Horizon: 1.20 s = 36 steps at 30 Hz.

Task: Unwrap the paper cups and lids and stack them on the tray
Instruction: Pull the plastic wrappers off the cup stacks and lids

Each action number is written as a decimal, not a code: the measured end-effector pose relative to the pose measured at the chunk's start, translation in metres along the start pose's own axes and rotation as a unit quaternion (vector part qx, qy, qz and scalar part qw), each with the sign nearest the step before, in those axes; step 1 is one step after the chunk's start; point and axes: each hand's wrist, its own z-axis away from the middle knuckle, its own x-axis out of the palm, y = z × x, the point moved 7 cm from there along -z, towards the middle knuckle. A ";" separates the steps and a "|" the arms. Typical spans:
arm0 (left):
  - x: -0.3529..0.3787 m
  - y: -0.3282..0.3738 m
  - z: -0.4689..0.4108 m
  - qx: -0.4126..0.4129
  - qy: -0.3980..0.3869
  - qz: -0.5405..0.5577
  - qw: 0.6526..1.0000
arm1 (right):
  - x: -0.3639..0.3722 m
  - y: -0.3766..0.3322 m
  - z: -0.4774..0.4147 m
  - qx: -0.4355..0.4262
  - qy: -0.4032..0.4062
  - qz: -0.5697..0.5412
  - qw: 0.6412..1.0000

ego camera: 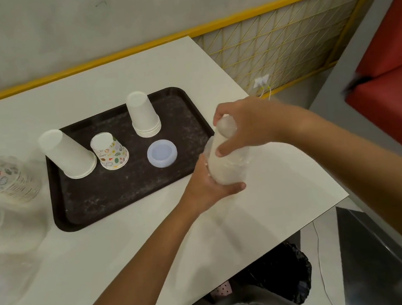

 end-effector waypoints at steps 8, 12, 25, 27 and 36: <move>-0.011 0.000 -0.001 -0.029 0.018 0.004 0.999 | -0.003 -0.010 0.000 -0.039 0.030 -0.036 0.998; -0.013 0.002 -0.004 -0.039 0.018 0.000 0.999 | -0.010 -0.005 0.000 -0.076 0.049 -0.033 0.995; -0.007 0.016 -0.015 -0.012 -0.022 -0.007 1.000 | -0.029 -0.013 0.012 -0.128 0.115 -0.279 0.945; -0.006 0.020 -0.014 -0.009 -0.027 -0.005 1.000 | -0.028 -0.017 0.009 -0.132 0.106 -0.281 0.945; -0.008 0.022 -0.013 -0.030 -0.029 -0.018 0.999 | -0.032 -0.020 0.003 -0.138 0.110 -0.293 0.940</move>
